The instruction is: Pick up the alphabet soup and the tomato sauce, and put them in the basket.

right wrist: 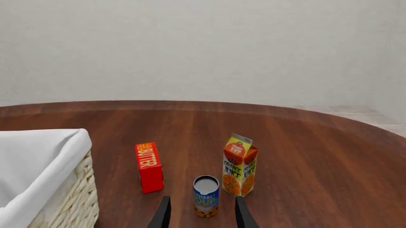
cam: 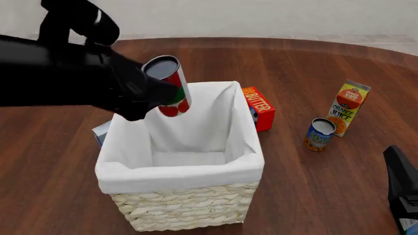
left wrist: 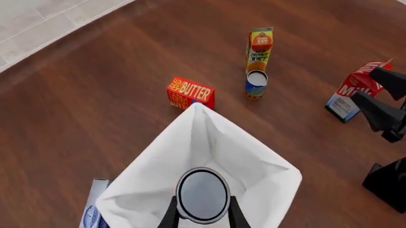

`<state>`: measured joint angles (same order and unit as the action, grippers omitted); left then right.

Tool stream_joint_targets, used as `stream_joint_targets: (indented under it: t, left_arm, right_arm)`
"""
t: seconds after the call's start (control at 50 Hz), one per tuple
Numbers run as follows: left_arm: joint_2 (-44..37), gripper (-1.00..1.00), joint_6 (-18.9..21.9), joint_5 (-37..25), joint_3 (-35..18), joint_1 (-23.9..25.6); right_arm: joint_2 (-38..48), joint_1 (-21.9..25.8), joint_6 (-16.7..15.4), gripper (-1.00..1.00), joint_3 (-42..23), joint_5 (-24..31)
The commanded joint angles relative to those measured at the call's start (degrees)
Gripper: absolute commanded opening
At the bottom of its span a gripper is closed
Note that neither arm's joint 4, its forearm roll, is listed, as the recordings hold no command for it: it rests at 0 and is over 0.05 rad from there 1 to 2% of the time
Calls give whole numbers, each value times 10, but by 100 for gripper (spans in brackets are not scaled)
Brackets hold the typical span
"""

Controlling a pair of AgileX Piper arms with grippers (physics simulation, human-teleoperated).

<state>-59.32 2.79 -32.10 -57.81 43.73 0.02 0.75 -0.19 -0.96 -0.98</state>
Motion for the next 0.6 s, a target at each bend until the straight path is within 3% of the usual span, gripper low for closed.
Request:
stream_joint_targets:
  t: [0.02,0.2,0.6]
  left_arm:
    - [-15,-100,11,-14,-1,12]
    - [-27,-100,20,-26,7,29]
    - [-76,-100,51,-38,11,8]
  right_arm:
    - [0,0,0,100,0,0]
    - [0,0,-1,100,0,0]
    - [0,0,-1,100,0,0]
